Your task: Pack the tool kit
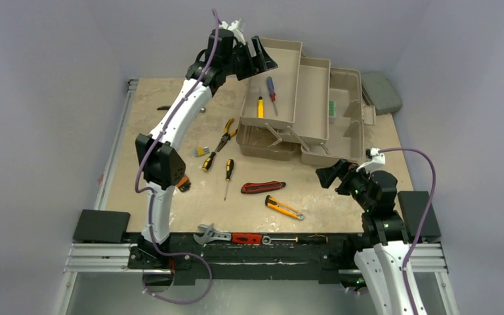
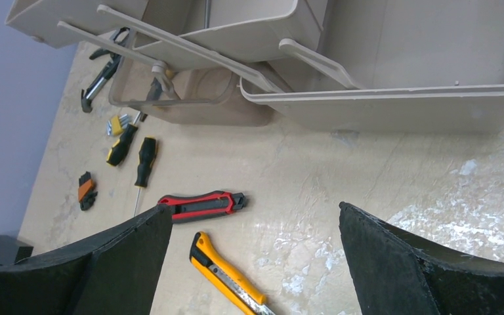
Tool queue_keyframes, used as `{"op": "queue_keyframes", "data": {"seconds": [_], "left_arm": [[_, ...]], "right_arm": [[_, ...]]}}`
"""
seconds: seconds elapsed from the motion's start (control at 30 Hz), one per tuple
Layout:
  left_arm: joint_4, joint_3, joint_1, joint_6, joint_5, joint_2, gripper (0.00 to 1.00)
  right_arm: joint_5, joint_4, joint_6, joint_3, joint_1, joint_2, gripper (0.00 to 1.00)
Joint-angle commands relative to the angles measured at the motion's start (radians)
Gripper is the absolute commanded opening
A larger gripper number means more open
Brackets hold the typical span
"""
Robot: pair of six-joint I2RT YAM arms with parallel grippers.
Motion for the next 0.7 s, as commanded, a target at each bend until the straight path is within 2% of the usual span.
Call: {"op": "queue_keyframes", "data": {"seconds": [0.0, 0.2, 0.33, 0.53, 0.67], "left_arm": [[0.000, 0.020, 0.004, 0.049, 0.010, -0.127, 0.81], [-0.019, -0.100, 0.003, 0.084, 0.018, -0.301, 0.82], [-0.072, -0.249, 0.003, 0.118, 0.002, -0.441, 0.89], [-0.093, -0.558, 0.003, 0.194, -0.083, -0.695, 0.97], [-0.075, -0.778, 0.003, 0.154, -0.134, -0.843, 0.98]], "right_arm": [[-0.077, 0.018, -0.046, 0.058, 0.002, 0.084, 0.93], [-0.231, 0.118, -0.076, 0.073, 0.006, 0.198, 0.92], [-0.285, 0.143, -0.116, 0.093, 0.039, 0.291, 0.92], [-0.231, 0.143, -0.176, 0.116, 0.174, 0.359, 0.92], [-0.158, 0.131, -0.204, 0.125, 0.314, 0.443, 0.90]]}}
